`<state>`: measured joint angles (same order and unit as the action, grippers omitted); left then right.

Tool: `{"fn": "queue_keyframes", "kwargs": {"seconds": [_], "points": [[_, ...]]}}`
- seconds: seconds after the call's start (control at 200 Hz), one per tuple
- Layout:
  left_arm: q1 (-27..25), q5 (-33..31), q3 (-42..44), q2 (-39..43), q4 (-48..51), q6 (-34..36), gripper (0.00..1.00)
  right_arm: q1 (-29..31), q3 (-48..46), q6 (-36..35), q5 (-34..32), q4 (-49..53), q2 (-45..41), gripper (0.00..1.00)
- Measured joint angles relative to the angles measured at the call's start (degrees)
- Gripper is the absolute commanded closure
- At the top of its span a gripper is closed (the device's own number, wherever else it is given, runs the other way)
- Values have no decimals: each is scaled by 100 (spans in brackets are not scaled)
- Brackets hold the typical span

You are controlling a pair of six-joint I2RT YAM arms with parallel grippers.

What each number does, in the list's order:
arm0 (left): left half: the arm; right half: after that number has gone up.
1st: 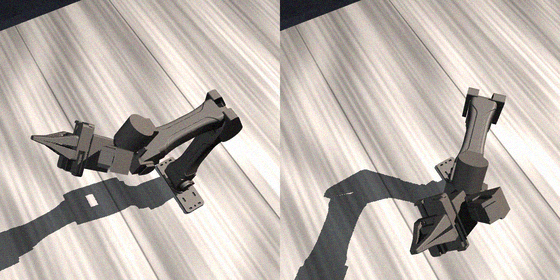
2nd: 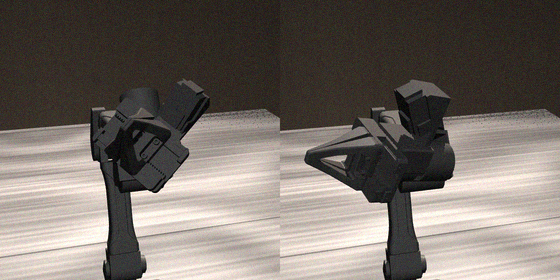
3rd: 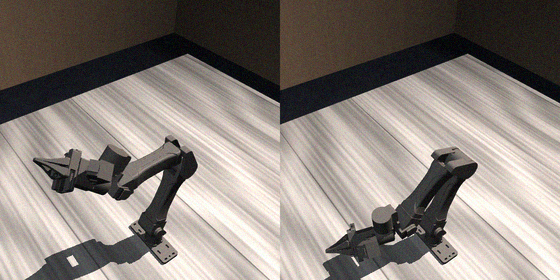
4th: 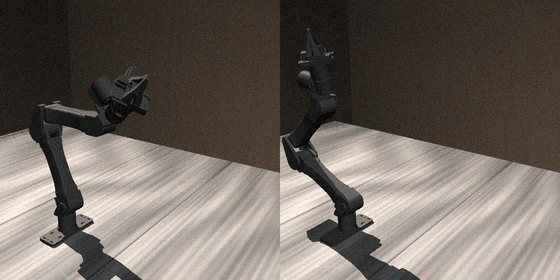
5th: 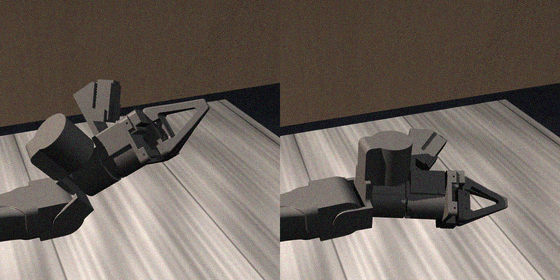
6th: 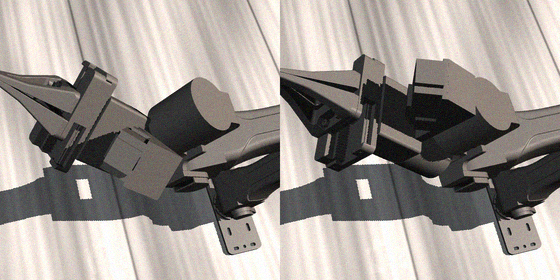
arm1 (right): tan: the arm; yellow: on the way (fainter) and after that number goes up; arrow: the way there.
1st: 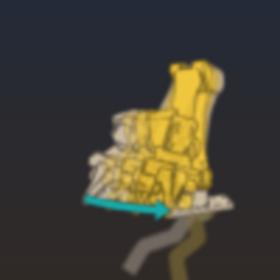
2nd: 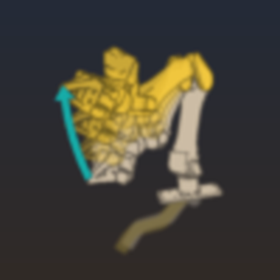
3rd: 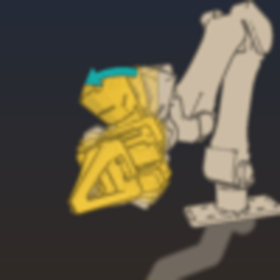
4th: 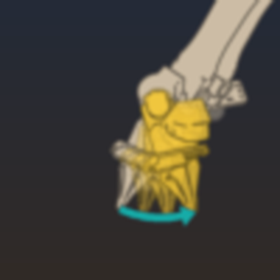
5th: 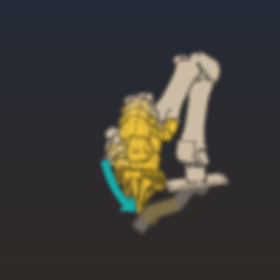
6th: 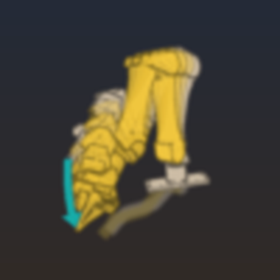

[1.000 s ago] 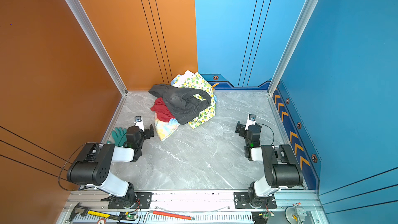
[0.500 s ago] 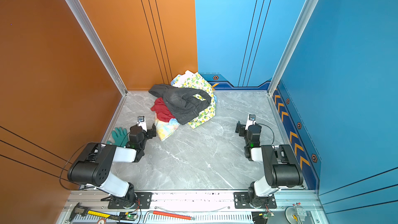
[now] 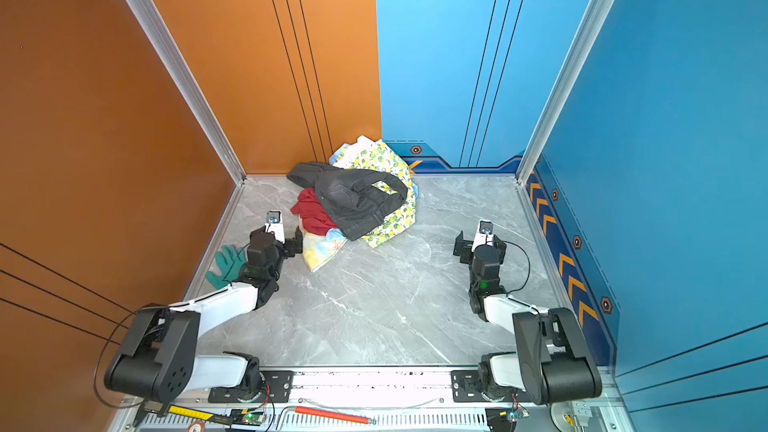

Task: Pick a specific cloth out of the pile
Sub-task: 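Reach the left gripper to the red shirt while the right approaches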

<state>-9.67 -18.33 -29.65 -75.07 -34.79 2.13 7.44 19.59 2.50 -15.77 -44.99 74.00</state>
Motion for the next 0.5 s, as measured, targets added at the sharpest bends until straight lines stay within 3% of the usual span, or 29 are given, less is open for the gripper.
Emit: {"fn": "queue_keyframes", "kwargs": {"seconds": [0.265,0.501], "points": [[225,592,-824,492,1392,-909,2,542,1163,72,-828,1784,-1003,0],[407,1290,-1355,212,2302,-1958,1,1163,1801,201,-767,2900,-1294,0]]}}
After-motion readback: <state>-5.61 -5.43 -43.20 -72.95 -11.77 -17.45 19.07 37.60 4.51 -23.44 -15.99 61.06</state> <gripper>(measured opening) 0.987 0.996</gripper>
